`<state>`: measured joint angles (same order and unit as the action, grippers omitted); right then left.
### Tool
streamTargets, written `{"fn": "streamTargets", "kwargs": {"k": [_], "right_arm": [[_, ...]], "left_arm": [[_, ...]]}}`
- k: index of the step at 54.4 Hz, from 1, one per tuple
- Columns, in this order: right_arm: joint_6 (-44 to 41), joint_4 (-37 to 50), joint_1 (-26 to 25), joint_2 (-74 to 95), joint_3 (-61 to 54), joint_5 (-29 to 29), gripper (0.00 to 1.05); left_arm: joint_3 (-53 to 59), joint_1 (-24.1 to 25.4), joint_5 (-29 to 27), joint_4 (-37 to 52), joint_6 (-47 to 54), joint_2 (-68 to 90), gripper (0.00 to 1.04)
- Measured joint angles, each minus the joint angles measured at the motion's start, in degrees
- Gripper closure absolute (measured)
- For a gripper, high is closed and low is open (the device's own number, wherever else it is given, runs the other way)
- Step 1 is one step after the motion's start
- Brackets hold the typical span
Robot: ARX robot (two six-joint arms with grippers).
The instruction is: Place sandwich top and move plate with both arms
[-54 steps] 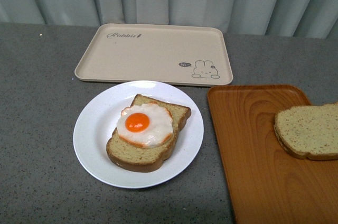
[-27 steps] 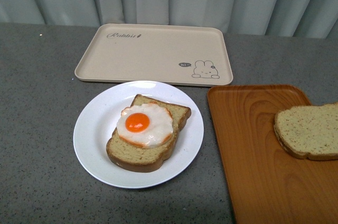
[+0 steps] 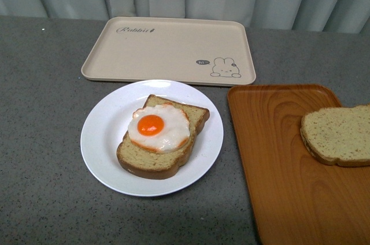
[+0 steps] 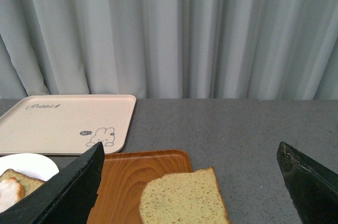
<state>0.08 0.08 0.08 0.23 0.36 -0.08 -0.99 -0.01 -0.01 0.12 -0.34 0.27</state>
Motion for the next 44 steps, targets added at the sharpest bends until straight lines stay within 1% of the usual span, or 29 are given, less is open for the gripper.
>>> {"fn": "streamTargets", "kwargs": {"k": [13,14,15,16,17,19,21,23,28,31,33,37,38,40,44], "right_arm": [[-0.15,-0.04,0.04,0.04,0.0,0.35,0.09],[-0.35,-0.28,0.37,0.22,0.02,1.38,0.09],[-1.14,-1.38,1.31,0.68,0.35,4.85,0.09],[-2.71,-2.99,2.97,1.7,0.92,9.92,0.09],[-2.97,-3.54,3.54,2.23,1.07,12.0,0.09],[-4.09,-4.87,4.76,4.04,1.51,17.92,0.09],[-4.33,-5.38,4.44,5.68,1.75,20.24,0.09],[-4.26,-5.38,3.19,7.43,2.05,20.41,0.09],[-4.15,-1.75,-2.73,13.38,3.43,16.0,0.09],[-4.02,2.62,-9.2,20.22,5.57,10.73,0.09],[-4.13,4.52,-11.91,23.47,6.64,7.76,0.09],[-4.72,9.9,-19.87,34.97,10.54,0.46,0.09],[-4.52,10.97,-22.14,38.8,11.96,-2.43,0.09],[-4.46,12.55,-25.05,44.44,14.1,-5.07,0.09],[-3.61,12.52,-28.85,54.14,18.53,-9.6,0.09]], "left_arm": [[0.0,0.0,0.0,0.0,0.0,0.0,0.06],[0.0,0.0,0.0,0.0,0.0,0.0,0.06],[0.0,0.0,0.02,0.0,0.0,0.0,0.06],[0.0,0.0,0.04,0.0,0.02,0.0,0.06],[0.0,0.0,0.0,0.0,0.02,0.0,0.06],[0.0,0.0,-0.07,0.0,0.02,0.0,0.06],[0.0,0.0,-0.02,0.0,0.02,-0.02,0.06],[0.0,0.0,0.0,0.0,0.04,-0.04,0.06],[0.0,0.0,0.02,0.0,0.04,-0.04,0.06],[0.0,0.0,0.0,0.0,0.04,-0.04,0.06],[0.0,0.0,0.02,0.0,0.04,-0.04,0.06],[0.0,0.0,0.0,0.0,0.04,-0.04,0.06],[0.0,0.0,-0.04,0.0,0.07,-0.04,0.06],[0.0,0.0,-0.02,0.0,0.04,-0.04,0.06],[0.0,0.0,-0.02,0.0,0.04,-0.04,0.06]]}}
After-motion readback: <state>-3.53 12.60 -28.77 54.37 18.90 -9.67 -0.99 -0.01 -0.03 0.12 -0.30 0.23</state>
